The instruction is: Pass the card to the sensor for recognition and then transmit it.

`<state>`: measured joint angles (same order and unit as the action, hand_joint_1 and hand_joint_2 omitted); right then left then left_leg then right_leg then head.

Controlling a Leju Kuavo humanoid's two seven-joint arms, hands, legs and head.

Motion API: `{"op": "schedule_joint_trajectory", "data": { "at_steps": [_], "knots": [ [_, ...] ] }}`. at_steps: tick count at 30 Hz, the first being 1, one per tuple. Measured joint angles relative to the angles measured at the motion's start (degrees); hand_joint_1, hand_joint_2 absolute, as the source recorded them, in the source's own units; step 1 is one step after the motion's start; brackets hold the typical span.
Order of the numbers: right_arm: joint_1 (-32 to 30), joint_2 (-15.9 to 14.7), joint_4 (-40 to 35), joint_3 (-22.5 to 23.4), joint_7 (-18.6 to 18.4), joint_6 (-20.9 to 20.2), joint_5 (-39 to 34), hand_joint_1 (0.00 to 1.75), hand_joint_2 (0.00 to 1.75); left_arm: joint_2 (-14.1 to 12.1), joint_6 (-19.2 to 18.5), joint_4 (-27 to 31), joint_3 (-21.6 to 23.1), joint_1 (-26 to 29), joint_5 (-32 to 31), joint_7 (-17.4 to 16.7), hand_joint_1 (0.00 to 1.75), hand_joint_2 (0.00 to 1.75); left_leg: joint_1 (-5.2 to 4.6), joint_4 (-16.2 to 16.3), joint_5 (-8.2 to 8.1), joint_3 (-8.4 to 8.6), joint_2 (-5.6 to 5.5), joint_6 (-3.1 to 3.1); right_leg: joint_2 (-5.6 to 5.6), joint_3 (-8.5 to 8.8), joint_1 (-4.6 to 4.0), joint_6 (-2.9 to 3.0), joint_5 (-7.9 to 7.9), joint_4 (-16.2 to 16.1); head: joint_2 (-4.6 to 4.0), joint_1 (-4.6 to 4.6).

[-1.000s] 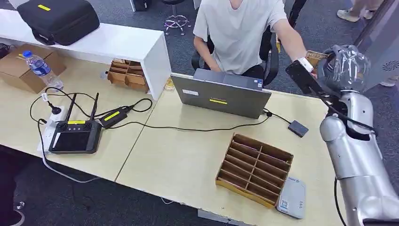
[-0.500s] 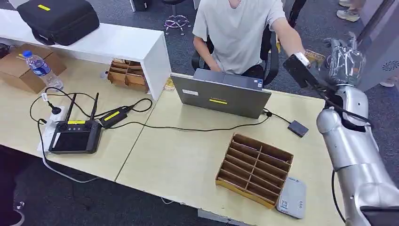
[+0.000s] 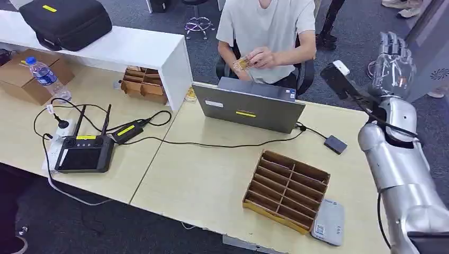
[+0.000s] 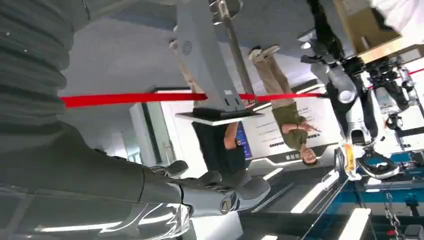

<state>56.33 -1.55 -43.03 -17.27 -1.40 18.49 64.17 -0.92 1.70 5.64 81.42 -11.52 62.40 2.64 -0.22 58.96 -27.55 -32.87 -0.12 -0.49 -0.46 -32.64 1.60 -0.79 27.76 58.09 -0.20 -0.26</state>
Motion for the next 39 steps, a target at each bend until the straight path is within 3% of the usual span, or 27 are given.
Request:
{"op": "schedule_joint_trajectory", "data": {
  "at_steps": [7,25,32,39],
  "knots": [
    [1.9,-6.3,2.9,1.5,-1.3,0.2,2.3,0.00,1.75,-0.2,0.3,0.0,0.0,0.4,1.3,0.6,0.00,1.75,-0.02,0.1,-0.01,-0.03,-0.05,0.01,-0.03,0.01,0.02,-0.03,-0.02,0.0,0.00,0.00],
    [4.9,-30.1,13.6,7.5,-5.2,-1.2,9.0,0.00,1.75,-1.3,1.1,0.0,0.0,2.5,4.8,3.0,0.00,1.75,-0.03,0.1,-0.09,-0.12,-0.22,0.13,-0.21,0.00,0.01,-0.05,-0.02,-0.1,0.00,0.00],
    [1.3,-37.1,17.0,9.2,-7.5,-2.6,10.8,0.00,1.75,-1.7,1.2,0.0,0.0,2.9,6.1,3.6,0.00,1.75,-0.02,0.1,-0.10,-0.13,-0.26,0.15,-0.24,0.01,0.01,-0.07,0.00,-0.1,0.00,0.02],
    [-5.9,-41.3,19.3,11.1,-9.6,-3.8,11.3,0.00,1.75,-1.9,1.1,0.0,0.0,3.3,7.0,4.0,0.00,1.75,-0.02,0.1,-0.11,-0.14,-0.24,0.16,-0.23,0.01,0.00,-0.07,0.00,-0.1,0.00,0.02]
  ]
}}
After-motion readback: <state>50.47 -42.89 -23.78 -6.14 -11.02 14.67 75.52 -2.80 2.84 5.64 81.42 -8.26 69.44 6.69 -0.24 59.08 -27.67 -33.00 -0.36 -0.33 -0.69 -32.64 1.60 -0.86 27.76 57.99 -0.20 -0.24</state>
